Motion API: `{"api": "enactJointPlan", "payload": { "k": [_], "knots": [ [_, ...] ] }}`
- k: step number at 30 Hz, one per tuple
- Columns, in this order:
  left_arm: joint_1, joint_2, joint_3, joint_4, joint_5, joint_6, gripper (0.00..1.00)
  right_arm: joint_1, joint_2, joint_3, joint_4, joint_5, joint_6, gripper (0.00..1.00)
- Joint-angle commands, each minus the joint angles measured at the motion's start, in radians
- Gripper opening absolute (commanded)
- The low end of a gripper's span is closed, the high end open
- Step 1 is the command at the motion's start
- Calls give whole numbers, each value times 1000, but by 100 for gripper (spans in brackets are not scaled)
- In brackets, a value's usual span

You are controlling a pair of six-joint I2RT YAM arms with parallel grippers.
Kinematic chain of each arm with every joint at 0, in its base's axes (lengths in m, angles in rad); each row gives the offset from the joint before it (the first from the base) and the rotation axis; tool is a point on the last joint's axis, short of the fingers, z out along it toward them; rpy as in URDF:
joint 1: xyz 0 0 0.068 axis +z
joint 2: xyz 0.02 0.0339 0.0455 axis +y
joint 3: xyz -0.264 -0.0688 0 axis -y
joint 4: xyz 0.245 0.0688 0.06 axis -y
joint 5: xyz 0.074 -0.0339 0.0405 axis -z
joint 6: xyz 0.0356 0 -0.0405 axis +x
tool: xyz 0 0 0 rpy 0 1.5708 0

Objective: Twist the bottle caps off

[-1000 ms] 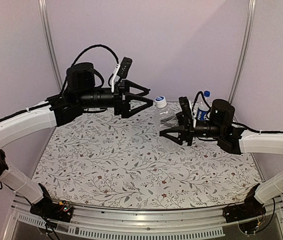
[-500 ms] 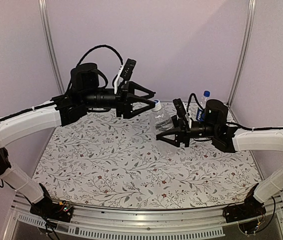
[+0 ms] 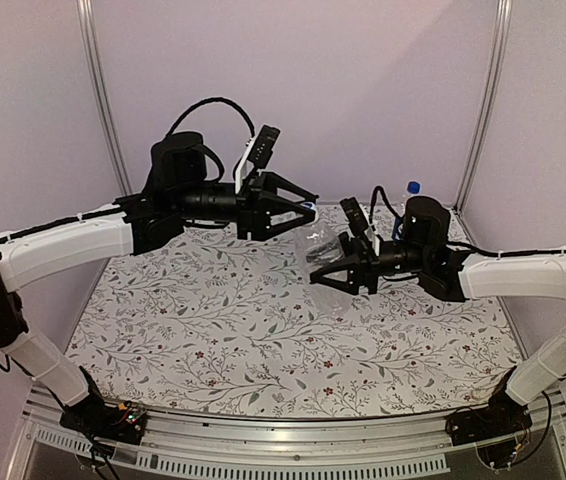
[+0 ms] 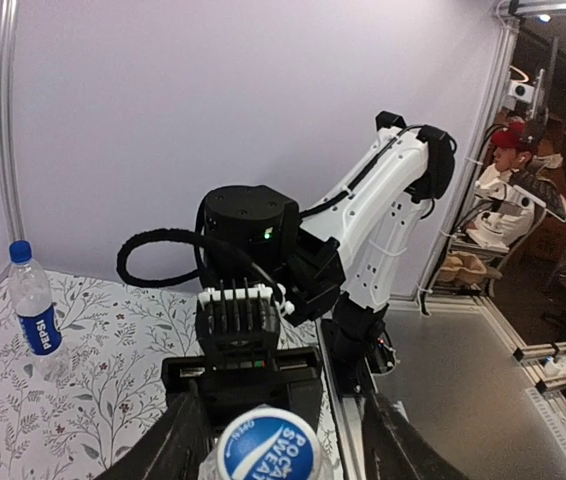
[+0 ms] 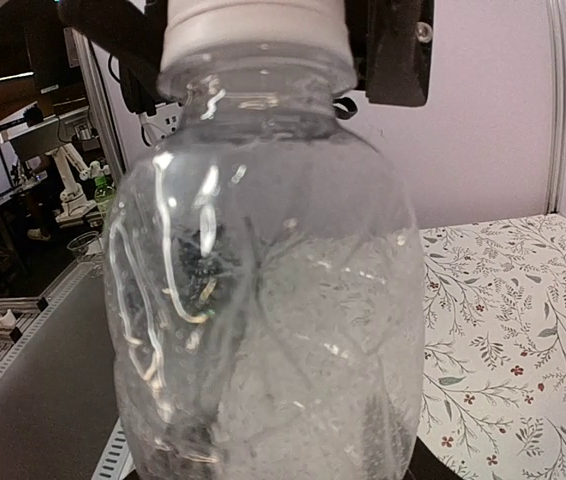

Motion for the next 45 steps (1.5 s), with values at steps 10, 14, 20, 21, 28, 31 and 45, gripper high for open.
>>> {"api": "enactJointPlan", "payload": {
  "k": [10, 14, 20, 21, 28, 31, 45],
  "knots": [
    [-8, 13, -29, 97, 102, -48, 44, 18, 34, 46, 11, -107, 16, 41],
    [-7, 15, -33, 98, 103, -50, 41, 20, 35, 48, 12, -108, 17, 41],
    [-7, 24, -35, 97, 108, -50, 36, 19, 35, 48, 10, -103, 19, 41],
    [-8, 24, -35, 96, 109, -51, 36, 19, 35, 47, 10, -102, 19, 41],
    [-8, 29, -35, 95, 114, -53, 27, 20, 38, 46, 7, -92, 18, 40],
    [-8, 30, -35, 93, 112, -54, 16, 19, 36, 46, 3, -70, 16, 40],
    [-130, 28, 156, -303, -566, -135, 0, 19, -52, 85, -160, 424, -57, 38]
  ]
}}
